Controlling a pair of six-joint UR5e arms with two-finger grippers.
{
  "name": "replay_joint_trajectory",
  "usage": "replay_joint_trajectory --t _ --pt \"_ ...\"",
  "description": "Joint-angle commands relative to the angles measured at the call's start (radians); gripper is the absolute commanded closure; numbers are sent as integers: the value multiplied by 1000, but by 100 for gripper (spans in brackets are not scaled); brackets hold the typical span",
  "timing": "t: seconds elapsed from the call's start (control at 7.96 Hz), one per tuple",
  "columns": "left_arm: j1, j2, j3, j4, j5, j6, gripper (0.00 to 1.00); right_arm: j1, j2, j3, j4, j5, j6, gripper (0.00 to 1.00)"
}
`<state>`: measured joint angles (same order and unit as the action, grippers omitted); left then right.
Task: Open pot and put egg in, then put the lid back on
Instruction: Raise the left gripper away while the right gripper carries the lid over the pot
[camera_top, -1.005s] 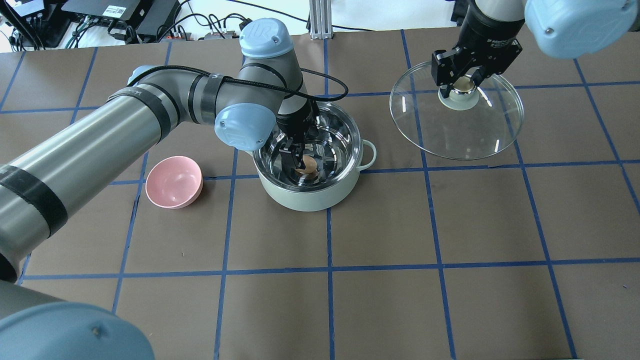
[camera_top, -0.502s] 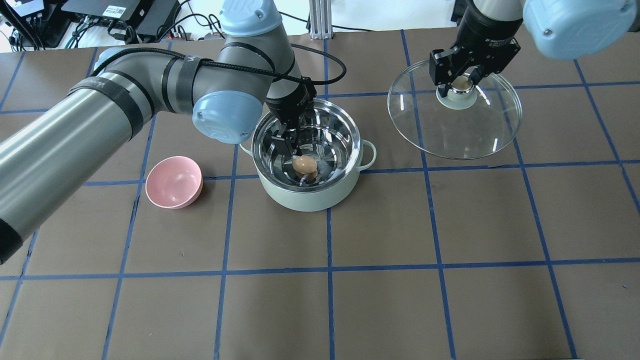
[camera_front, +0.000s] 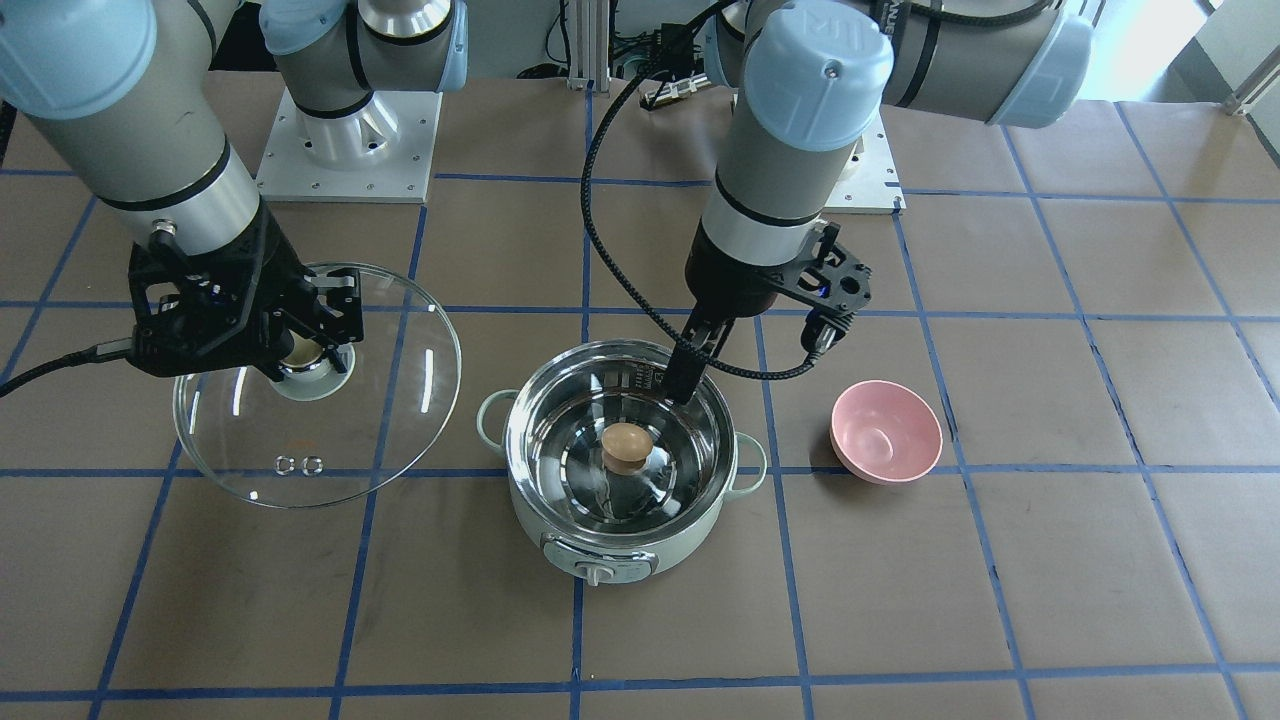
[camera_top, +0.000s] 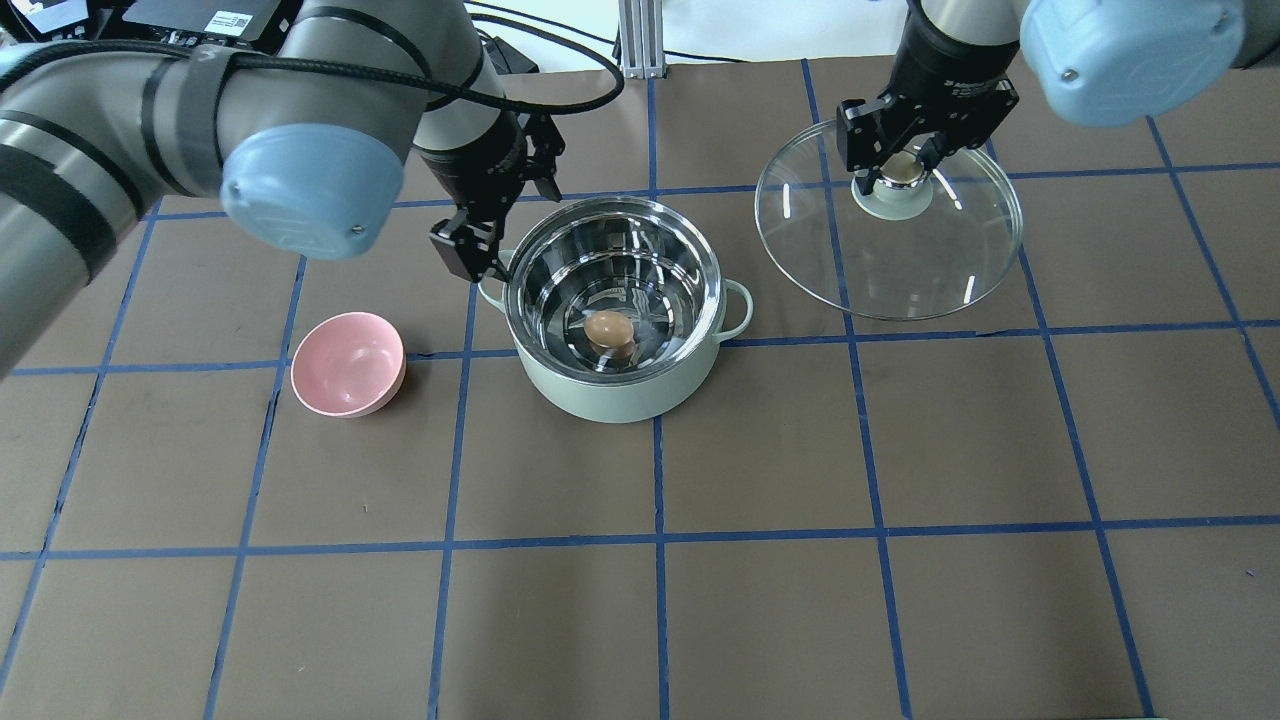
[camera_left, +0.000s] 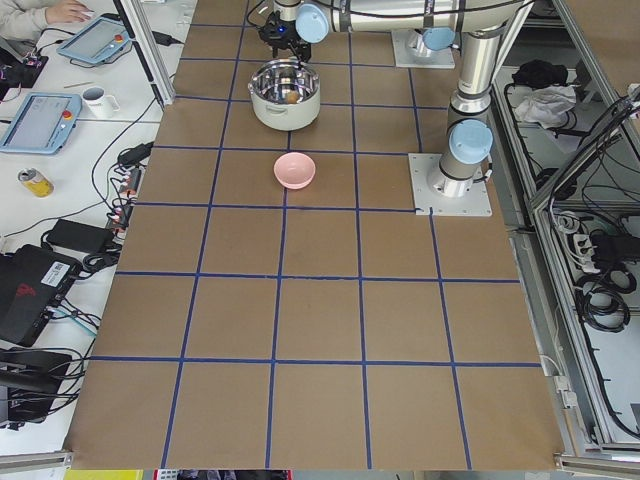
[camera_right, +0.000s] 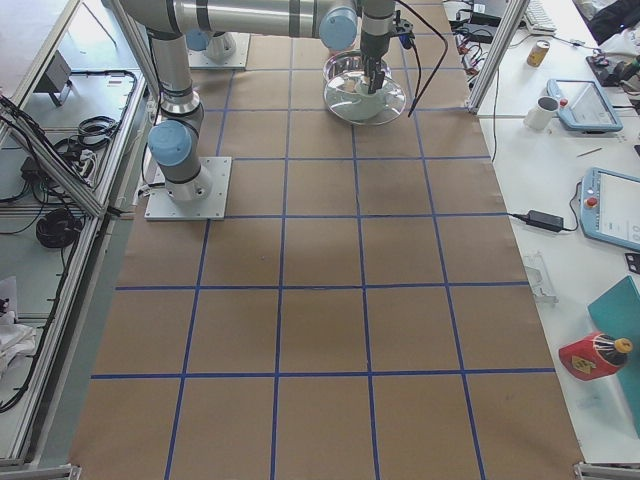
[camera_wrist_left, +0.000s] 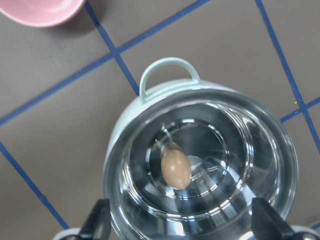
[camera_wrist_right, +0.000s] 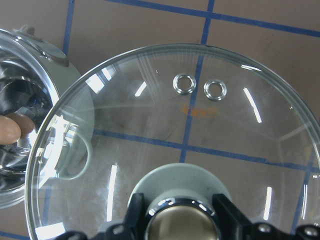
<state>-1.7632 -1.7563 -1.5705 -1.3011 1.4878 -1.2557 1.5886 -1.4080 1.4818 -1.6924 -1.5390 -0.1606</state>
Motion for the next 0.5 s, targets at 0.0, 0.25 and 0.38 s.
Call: replay_joint_trajectory --t 0.0,0.25,0.38 --pt "97 105 0 -113 183 414 0 150 10 -2 -75 4 162 100" --pt "151 152 0 -113 306 739 0 246 44 -3 -105 5 216 100" --pt "165 175 0 -110 343 856 0 293 82 -14 -140 4 239 100"
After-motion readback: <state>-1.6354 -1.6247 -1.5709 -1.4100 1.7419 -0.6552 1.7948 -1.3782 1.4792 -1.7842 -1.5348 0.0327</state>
